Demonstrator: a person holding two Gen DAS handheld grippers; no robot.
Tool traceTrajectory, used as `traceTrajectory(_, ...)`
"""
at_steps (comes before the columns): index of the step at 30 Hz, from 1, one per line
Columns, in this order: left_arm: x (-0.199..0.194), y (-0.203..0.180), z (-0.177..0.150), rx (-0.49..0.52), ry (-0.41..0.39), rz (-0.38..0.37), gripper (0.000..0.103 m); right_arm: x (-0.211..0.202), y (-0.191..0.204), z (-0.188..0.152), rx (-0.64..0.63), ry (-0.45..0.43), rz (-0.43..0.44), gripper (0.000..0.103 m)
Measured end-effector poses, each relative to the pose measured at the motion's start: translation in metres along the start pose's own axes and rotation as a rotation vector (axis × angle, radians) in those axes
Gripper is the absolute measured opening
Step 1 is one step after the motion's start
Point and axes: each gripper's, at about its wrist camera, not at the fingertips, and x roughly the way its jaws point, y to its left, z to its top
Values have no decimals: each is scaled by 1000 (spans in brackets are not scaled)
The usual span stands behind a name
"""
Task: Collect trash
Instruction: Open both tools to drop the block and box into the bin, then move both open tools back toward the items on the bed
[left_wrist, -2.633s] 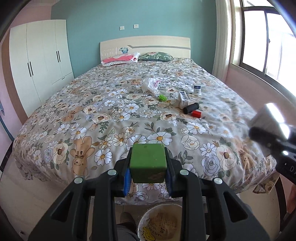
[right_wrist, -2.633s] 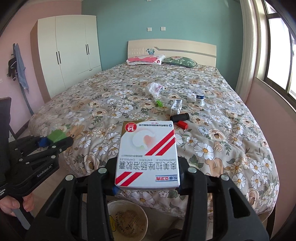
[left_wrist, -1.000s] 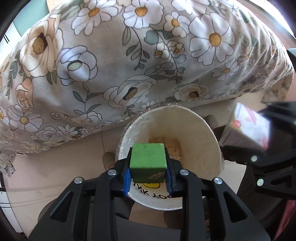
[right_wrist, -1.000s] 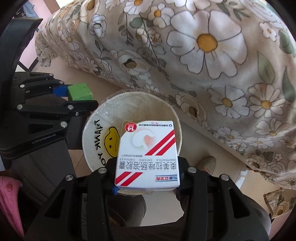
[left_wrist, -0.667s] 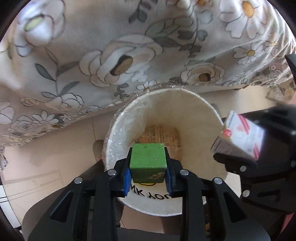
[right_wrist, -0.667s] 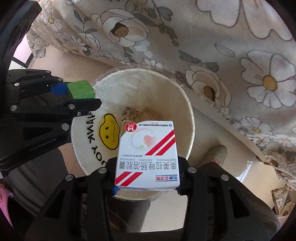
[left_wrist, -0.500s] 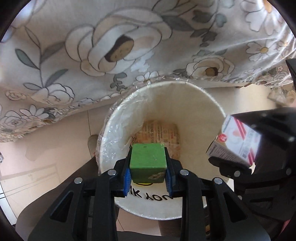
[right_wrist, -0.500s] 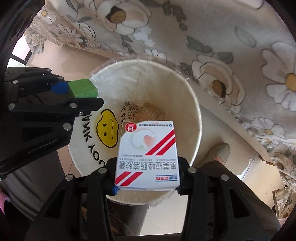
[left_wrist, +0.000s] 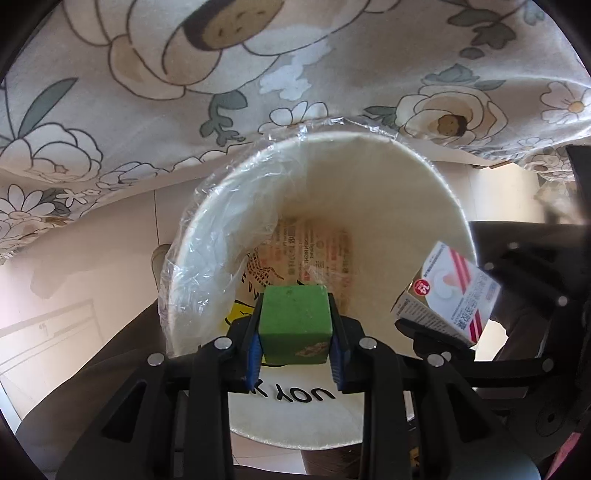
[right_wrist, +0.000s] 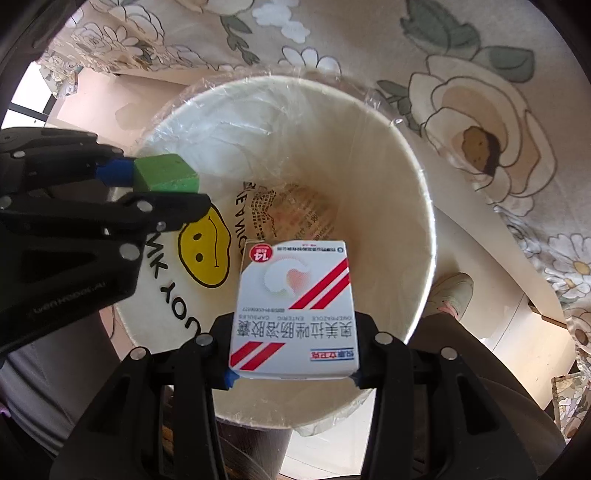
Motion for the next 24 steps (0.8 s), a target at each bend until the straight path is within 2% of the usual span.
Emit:
traceTrajectory(3,2,2,1,-7,12,-8,35,7,1,1,-9,22,-6,45)
traceTrajectory(5,3,2,0,-7,16,-4,46,10,3,3,-20,38,-20,48)
traceTrajectory(6,2,2,0,-6,12,1,49,12,5,4,-28,39,-31,53)
traceTrajectory(8,1,1,0,-2,1,12,54,11,7,4,-36,34,-44,55)
traceTrajectory(18,-1,3,0,-7,2,18,55,-4,-2,4,-3,6,-17,55)
traceTrajectory(24,-21,-1,-5,9,-41,48,55,-25,-3,-1,-35,-50,-37,55)
